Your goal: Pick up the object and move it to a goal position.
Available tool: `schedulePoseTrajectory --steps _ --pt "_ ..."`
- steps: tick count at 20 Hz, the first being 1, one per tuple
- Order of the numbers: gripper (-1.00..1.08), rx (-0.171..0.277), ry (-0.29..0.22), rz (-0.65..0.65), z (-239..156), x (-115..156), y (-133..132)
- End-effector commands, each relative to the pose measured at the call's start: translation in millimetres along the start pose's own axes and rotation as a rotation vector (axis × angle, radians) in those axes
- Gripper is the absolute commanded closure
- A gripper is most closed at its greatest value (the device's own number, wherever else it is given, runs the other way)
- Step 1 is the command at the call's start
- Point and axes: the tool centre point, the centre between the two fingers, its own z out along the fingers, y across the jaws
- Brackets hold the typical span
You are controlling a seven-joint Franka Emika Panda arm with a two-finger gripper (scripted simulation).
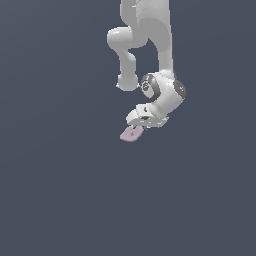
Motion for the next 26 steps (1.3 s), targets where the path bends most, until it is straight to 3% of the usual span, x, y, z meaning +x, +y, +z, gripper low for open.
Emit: schedulePoseTrajectory --steps 1,7,22,23,26 --pt "-0.60 -0.010 0.001 -0.005 0 -2 -3" --pt "-0.60 -0.030 0.003 -0.011 2 -6 -7" --pt "-0.60 -0.029 0.002 -0.012 32 -8 -6" --pt "1.08 -0.029 0.002 -0.012 32 -8 -6" --pt "1.08 -0.029 0.002 -0.012 32 -8 -6"
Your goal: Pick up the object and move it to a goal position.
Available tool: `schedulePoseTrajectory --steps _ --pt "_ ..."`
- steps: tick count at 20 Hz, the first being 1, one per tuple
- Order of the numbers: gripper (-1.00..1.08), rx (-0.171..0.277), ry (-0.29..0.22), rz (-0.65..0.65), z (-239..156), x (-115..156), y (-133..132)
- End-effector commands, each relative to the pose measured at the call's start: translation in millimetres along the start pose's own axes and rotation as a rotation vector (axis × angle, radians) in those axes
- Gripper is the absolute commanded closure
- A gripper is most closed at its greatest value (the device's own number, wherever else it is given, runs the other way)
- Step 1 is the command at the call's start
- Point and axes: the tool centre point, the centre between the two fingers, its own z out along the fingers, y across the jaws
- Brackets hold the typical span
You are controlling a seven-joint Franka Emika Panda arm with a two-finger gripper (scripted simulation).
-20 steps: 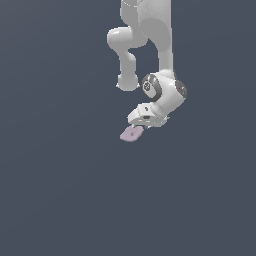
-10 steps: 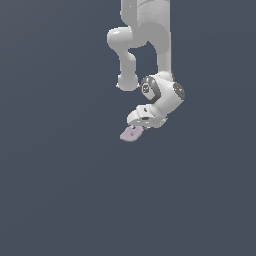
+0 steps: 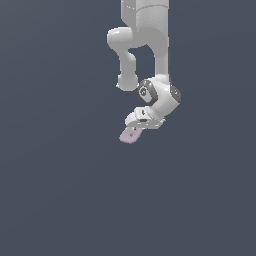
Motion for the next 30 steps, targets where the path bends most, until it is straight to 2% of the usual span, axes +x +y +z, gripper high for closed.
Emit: schedulePoseTrajectory --steps 1,9,15,30 --pt "1.08 0.000 -0.001 0.000 1 0 0" --pt "1.08 0.000 0.000 -0.001 -1 1 -1" --pt "1.08 0.001 -0.001 -0.001 -14 11 -5" --pt "1.08 0.005 -0.002 -0.002 -96 75 -32"
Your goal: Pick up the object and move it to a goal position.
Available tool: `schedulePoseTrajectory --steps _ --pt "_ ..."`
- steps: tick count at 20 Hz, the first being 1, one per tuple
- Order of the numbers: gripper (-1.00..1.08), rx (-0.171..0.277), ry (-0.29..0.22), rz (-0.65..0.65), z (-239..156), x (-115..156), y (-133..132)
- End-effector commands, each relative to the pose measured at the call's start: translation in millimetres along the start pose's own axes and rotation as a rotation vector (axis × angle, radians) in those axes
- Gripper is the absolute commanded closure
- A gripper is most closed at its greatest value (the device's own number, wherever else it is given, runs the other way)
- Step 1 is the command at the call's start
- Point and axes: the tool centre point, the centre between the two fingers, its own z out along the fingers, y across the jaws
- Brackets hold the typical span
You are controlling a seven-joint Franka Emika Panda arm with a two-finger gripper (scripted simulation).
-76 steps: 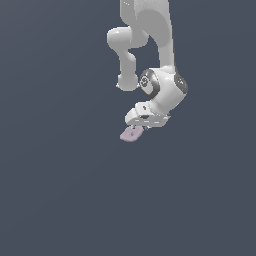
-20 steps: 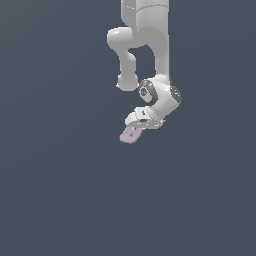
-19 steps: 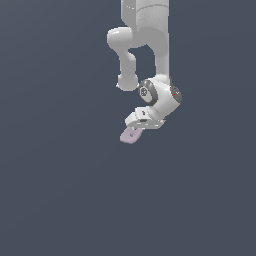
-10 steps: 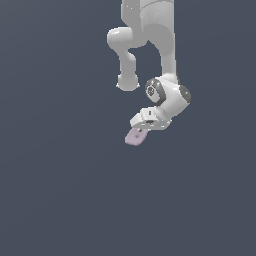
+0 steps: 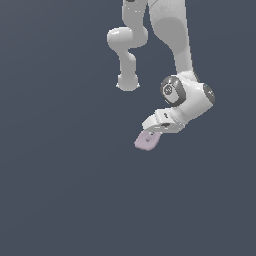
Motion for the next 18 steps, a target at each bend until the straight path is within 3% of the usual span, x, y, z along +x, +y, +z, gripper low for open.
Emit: schedulePoseTrajectory --steps 1,9,18 --pt "1.08 0.001 -0.001 0.000 -15 12 -5" --pt "1.08 -0.001 0.000 0.001 -55 46 -17" --pt "1.08 -0.004 0.000 0.002 -78 66 -23"
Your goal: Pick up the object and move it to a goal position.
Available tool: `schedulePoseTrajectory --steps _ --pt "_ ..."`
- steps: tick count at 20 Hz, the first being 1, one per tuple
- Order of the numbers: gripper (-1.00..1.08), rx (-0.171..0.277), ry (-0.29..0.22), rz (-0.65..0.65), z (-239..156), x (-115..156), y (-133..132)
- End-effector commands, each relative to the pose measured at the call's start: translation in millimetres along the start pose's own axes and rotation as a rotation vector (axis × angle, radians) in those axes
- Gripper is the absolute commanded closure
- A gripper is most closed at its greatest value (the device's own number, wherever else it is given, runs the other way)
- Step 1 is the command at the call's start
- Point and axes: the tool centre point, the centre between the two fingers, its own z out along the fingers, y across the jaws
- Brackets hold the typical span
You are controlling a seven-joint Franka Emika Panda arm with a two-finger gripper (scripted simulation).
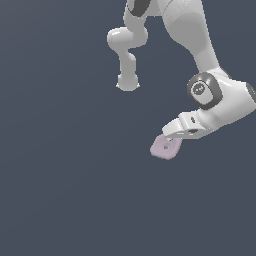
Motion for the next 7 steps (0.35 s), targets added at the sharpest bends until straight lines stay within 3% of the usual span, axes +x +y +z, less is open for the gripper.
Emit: schedulePoseTrajectory --steps 1,7 --pt "1.08 -0.001 0.000 0.001 -4.2 3.9 -0.9" --pt "1.08 -0.002 0.000 0.001 -7.6 7.3 -1.8"
